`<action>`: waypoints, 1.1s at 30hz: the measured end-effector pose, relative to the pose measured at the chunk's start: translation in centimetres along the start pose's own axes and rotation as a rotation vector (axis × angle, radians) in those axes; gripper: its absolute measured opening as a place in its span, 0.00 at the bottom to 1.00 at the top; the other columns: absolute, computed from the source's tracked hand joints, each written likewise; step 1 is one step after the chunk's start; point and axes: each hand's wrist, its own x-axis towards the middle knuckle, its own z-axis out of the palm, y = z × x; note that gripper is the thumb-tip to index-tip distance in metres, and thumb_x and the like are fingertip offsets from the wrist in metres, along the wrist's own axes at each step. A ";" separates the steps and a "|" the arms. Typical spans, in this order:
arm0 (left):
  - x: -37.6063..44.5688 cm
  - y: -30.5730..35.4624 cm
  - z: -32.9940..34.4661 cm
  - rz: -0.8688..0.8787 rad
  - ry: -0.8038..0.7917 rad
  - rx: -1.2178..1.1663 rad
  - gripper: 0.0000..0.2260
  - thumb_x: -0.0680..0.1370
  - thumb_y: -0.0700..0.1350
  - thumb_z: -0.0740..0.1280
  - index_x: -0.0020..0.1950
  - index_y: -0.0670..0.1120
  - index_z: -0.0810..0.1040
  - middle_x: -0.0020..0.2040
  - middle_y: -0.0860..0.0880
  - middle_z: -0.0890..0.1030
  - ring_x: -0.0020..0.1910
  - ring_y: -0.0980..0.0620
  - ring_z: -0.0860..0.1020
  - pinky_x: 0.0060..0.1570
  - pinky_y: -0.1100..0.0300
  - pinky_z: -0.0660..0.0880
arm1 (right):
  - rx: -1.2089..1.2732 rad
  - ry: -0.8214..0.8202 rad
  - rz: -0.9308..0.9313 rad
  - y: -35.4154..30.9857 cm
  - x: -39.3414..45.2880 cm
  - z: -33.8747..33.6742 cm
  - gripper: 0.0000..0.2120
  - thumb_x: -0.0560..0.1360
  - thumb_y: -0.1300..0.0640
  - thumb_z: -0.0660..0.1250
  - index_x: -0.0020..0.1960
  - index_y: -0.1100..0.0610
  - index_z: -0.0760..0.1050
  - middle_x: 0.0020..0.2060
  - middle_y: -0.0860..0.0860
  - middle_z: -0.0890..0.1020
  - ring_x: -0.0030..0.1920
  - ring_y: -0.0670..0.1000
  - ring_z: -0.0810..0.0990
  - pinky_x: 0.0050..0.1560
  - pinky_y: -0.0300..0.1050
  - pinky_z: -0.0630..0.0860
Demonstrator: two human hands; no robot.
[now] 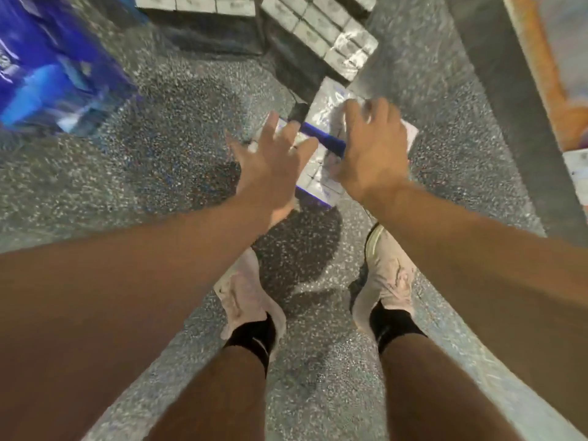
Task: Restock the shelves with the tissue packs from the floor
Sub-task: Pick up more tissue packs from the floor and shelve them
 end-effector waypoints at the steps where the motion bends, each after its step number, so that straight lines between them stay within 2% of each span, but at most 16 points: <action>1: 0.2 -0.1 0.1 -0.015 0.035 -0.029 0.30 0.77 0.41 0.63 0.75 0.57 0.53 0.76 0.48 0.53 0.77 0.41 0.48 0.62 0.27 0.63 | -0.007 0.009 0.020 -0.1 0.3 0.2 0.31 0.66 0.51 0.75 0.64 0.51 0.66 0.62 0.58 0.69 0.62 0.61 0.68 0.58 0.57 0.69; 3: 0.5 -0.1 -0.1 -0.032 0.084 -0.108 0.28 0.75 0.36 0.62 0.71 0.56 0.59 0.72 0.47 0.59 0.74 0.41 0.55 0.61 0.28 0.64 | 0.000 -0.034 0.073 -0.4 0.8 -0.1 0.33 0.65 0.52 0.76 0.65 0.48 0.64 0.64 0.57 0.67 0.63 0.61 0.66 0.60 0.58 0.68; 5: 0.0 -0.3 -0.3 -0.025 0.109 -0.209 0.23 0.77 0.38 0.59 0.71 0.53 0.66 0.70 0.46 0.63 0.70 0.41 0.60 0.62 0.31 0.65 | -0.050 -0.043 0.096 -0.4 0.8 -0.5 0.36 0.64 0.55 0.78 0.65 0.46 0.61 0.65 0.56 0.66 0.65 0.60 0.65 0.62 0.60 0.67; 7: -0.6 -0.9 -0.2 -0.031 0.113 -0.258 0.21 0.77 0.40 0.60 0.70 0.50 0.70 0.68 0.45 0.66 0.66 0.40 0.64 0.59 0.36 0.69 | -0.113 -0.057 0.100 -0.3 0.9 -0.7 0.39 0.65 0.60 0.77 0.66 0.45 0.57 0.67 0.56 0.65 0.67 0.60 0.65 0.64 0.60 0.66; 9: -1.6 -1.7 -0.4 -0.081 0.075 -0.268 0.21 0.76 0.38 0.63 0.68 0.50 0.70 0.66 0.45 0.67 0.65 0.40 0.65 0.54 0.39 0.74 | -0.123 -0.091 0.110 -0.4 0.9 -1.0 0.41 0.67 0.65 0.75 0.69 0.46 0.55 0.69 0.58 0.64 0.67 0.61 0.65 0.64 0.59 0.66; 12: -3.3 -3.3 -1.6 -0.193 -0.018 -0.242 0.26 0.71 0.36 0.69 0.65 0.54 0.66 0.64 0.49 0.65 0.65 0.42 0.62 0.48 0.43 0.78 | -0.153 -0.114 0.136 -0.7 0.3 -1.7 0.39 0.70 0.65 0.72 0.72 0.48 0.55 0.66 0.60 0.69 0.64 0.63 0.68 0.62 0.58 0.67; 14: -4.8 -4.7 -2.9 -0.246 -0.045 -0.258 0.31 0.69 0.39 0.73 0.66 0.56 0.65 0.66 0.51 0.66 0.66 0.43 0.62 0.48 0.43 0.78 | -0.149 -0.120 0.147 -1.4 -0.8 -2.4 0.35 0.71 0.64 0.69 0.72 0.50 0.56 0.65 0.59 0.71 0.65 0.63 0.68 0.61 0.59 0.67; 17: -7.3 -6.6 -5.3 -0.314 -0.027 -0.322 0.32 0.67 0.39 0.75 0.65 0.54 0.65 0.63 0.50 0.71 0.65 0.44 0.64 0.50 0.41 0.77 | -0.130 -0.099 0.109 -3.2 -3.4 -4.6 0.32 0.70 0.63 0.68 0.70 0.49 0.60 0.62 0.56 0.72 0.63 0.62 0.68 0.58 0.59 0.68; 21: -11.5 -8.5 -10.1 -0.413 0.037 -0.357 0.36 0.64 0.42 0.77 0.67 0.53 0.64 0.62 0.49 0.72 0.64 0.44 0.66 0.52 0.37 0.74 | -0.070 -0.075 0.061 -6.2 -7.1 -10.0 0.29 0.70 0.55 0.70 0.68 0.49 0.63 0.61 0.54 0.73 0.62 0.61 0.69 0.55 0.56 0.67; 25: -16.8 -10.9 -16.1 -0.520 0.067 -0.407 0.34 0.65 0.44 0.77 0.66 0.54 0.64 0.63 0.49 0.70 0.64 0.44 0.65 0.54 0.35 0.73 | 0.029 -0.013 0.024 -9.6 -9.7 -17.3 0.30 0.68 0.48 0.71 0.67 0.48 0.64 0.61 0.53 0.73 0.61 0.60 0.70 0.55 0.58 0.70; 30: -25.3 -13.6 -24.3 -0.693 0.156 -0.507 0.31 0.67 0.43 0.74 0.65 0.58 0.66 0.63 0.50 0.71 0.64 0.44 0.64 0.57 0.38 0.72 | 0.057 0.054 -0.083 -14.5 -13.2 -28.1 0.32 0.68 0.46 0.72 0.69 0.48 0.64 0.62 0.53 0.72 0.60 0.60 0.70 0.54 0.56 0.72; 33: -31.6 -15.3 -29.8 -0.832 0.221 -0.590 0.31 0.67 0.43 0.74 0.65 0.59 0.66 0.63 0.49 0.71 0.65 0.43 0.64 0.57 0.36 0.71 | 0.084 0.067 -0.198 -17.9 -15.7 -35.4 0.30 0.68 0.46 0.71 0.67 0.47 0.66 0.61 0.53 0.73 0.60 0.61 0.70 0.54 0.56 0.74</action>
